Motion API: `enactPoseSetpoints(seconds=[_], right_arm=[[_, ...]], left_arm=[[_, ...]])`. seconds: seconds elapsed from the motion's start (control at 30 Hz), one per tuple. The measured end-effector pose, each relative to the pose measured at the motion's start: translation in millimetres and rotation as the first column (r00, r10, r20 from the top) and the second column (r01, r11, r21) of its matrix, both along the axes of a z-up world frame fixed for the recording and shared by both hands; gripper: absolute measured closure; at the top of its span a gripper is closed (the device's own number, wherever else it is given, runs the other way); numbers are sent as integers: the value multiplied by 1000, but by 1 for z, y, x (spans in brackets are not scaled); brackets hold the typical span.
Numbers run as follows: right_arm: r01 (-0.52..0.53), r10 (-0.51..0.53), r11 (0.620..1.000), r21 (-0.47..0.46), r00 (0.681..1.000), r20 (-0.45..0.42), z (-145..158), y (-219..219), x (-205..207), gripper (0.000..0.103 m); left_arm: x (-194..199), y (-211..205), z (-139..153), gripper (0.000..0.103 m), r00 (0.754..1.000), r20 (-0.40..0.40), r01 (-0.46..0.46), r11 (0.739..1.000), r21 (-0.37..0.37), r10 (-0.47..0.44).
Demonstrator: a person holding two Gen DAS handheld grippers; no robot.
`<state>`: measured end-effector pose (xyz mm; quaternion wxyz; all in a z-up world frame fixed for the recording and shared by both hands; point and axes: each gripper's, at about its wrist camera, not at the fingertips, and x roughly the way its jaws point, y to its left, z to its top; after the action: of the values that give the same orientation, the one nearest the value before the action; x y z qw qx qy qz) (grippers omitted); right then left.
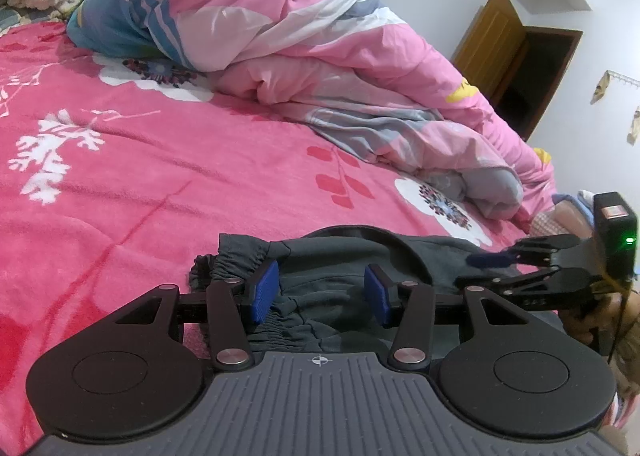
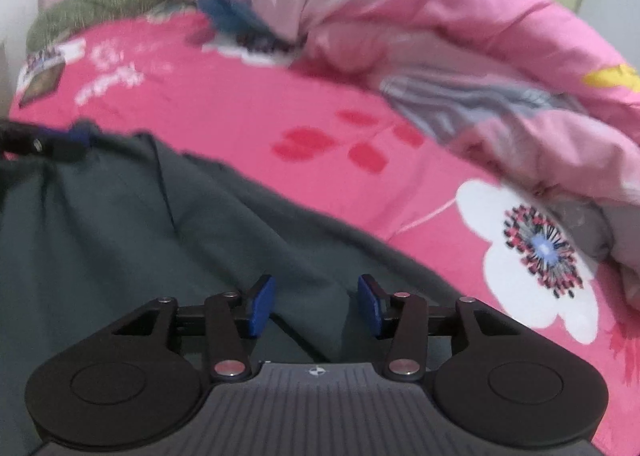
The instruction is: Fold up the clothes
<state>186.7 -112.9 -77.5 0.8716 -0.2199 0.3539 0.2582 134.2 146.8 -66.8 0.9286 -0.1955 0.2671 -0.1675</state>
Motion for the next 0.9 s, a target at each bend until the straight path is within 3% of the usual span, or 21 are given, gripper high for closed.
enactPoseSetpoints(seconds=[0.03, 0.07, 0.43, 0.73, 0.9], right_arm=[[0, 0, 1000, -2, 1000, -12, -1, 1, 0, 89], [-3, 3, 1000, -5, 1000, -5, 0, 2, -3, 102], [31, -24, 999, -37, 981, 195, 30, 14, -14, 103], [65, -45, 994, -91, 977, 208, 0, 26, 8, 102], [184, -162, 979, -88, 962, 218, -19, 17, 27, 101]], left_arm=[[0, 0, 0, 55, 1000, 1, 0, 1000, 2, 0], [0, -1, 0, 55, 1000, 2, 0, 1000, 5, 0], [0, -1, 1, 55, 1000, 1, -4, 1000, -2, 4], [1, -3, 1, 55, 1000, 1, 0, 1000, 16, 0], [1, -5, 1, 55, 1000, 3, 0, 1000, 31, 0]])
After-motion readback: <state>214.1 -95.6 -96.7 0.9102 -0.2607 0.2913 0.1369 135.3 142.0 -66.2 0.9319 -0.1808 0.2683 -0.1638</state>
